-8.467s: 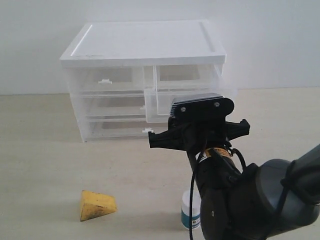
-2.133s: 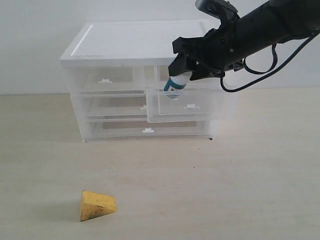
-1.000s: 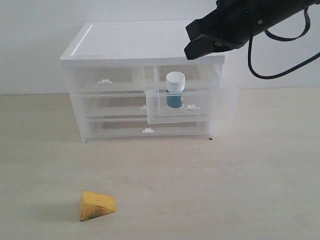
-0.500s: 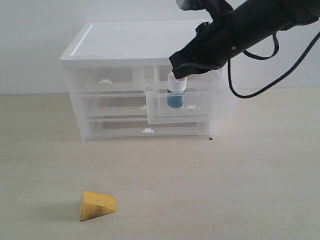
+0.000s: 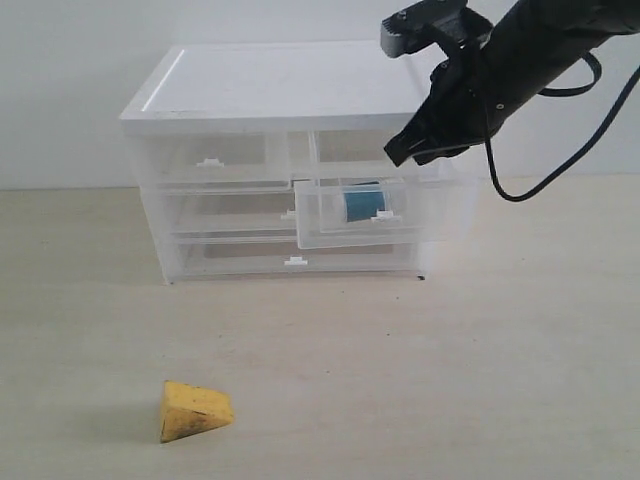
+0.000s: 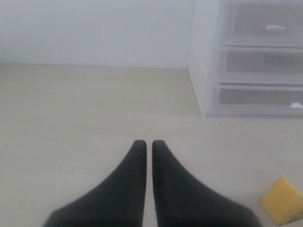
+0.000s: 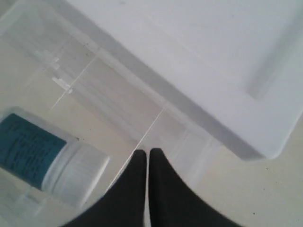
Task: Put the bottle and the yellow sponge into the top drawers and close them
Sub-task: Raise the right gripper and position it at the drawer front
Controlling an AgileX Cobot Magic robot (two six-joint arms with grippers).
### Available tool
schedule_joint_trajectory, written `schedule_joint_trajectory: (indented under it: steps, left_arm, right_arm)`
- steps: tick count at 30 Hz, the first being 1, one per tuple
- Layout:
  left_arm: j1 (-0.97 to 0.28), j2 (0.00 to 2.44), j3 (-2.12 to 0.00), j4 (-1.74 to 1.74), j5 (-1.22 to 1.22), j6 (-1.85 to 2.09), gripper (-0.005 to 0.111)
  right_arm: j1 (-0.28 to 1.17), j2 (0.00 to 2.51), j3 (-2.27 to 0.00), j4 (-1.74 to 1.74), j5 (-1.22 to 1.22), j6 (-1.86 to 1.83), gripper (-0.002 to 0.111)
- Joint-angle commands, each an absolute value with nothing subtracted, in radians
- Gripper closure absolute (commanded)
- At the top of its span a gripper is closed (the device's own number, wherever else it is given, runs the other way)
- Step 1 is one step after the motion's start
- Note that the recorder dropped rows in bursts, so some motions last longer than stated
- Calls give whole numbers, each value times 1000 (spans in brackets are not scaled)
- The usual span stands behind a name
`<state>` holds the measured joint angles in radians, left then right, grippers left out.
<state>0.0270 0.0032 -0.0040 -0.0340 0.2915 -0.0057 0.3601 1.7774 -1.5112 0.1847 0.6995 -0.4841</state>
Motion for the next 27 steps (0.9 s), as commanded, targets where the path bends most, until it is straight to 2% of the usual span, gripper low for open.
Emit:
schedule_joint_trajectory:
  steps: [1, 11, 20, 25, 27]
  left_arm:
    - [30, 0, 0, -36, 291, -7, 102]
    - [30, 0, 0, -36, 291, -7, 102]
    - [30, 0, 0, -36, 291, -7, 102]
    - [30, 0, 0, -36, 291, -7, 102]
    - [30, 0, 0, -36, 291, -7, 102]
  right_arm:
    - [359, 1753, -1508, 151, 675, -453, 108]
    - [360, 1630, -1508, 239, 755, -469, 108]
    - [360, 1613, -1508, 438, 1221, -881, 108]
    - [360, 1613, -1508, 492, 1221, -969, 108]
    - [360, 1613, -1508, 492, 1221, -1040, 101]
